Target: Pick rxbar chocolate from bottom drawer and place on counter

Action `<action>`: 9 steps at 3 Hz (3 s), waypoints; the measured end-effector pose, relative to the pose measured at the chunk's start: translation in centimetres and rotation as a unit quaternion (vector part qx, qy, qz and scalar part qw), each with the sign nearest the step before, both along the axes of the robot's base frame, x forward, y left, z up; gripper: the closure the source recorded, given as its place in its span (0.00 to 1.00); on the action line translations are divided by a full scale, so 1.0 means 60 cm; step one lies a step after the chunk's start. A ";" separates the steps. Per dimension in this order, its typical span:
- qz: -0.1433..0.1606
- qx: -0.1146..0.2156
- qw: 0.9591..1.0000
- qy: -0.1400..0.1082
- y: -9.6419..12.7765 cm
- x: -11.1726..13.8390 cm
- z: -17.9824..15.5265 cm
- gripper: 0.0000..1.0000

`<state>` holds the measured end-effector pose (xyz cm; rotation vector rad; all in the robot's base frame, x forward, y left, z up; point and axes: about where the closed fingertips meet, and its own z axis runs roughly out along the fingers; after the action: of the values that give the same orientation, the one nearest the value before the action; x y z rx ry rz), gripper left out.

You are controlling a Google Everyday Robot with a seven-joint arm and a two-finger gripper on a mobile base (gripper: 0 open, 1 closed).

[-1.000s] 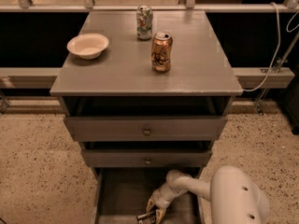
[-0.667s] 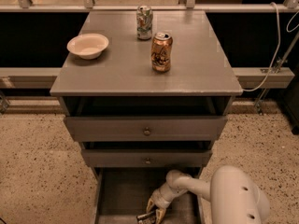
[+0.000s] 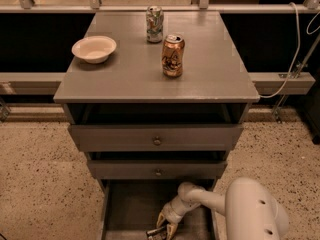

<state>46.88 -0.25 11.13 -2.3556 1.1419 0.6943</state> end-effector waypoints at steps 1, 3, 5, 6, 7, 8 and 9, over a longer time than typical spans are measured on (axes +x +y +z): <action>0.000 0.000 1.000 0.000 0.000 0.000 0.002 0.83; 0.000 0.000 1.000 0.000 0.000 0.000 0.002 0.36; 0.000 0.000 1.000 0.000 0.000 0.000 0.002 0.00; 0.000 0.000 1.000 0.000 0.000 -0.001 0.002 0.00; 0.000 0.001 1.000 0.004 0.002 -0.002 -0.003 0.15; -0.001 0.003 1.000 0.005 0.003 -0.003 -0.007 0.38; -0.001 0.004 1.000 0.006 0.003 -0.003 -0.005 0.61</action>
Offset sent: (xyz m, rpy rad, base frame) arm 0.0000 0.0000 0.0009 0.0000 0.0000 0.0000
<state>46.69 -0.08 10.81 -2.3462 1.1446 0.7111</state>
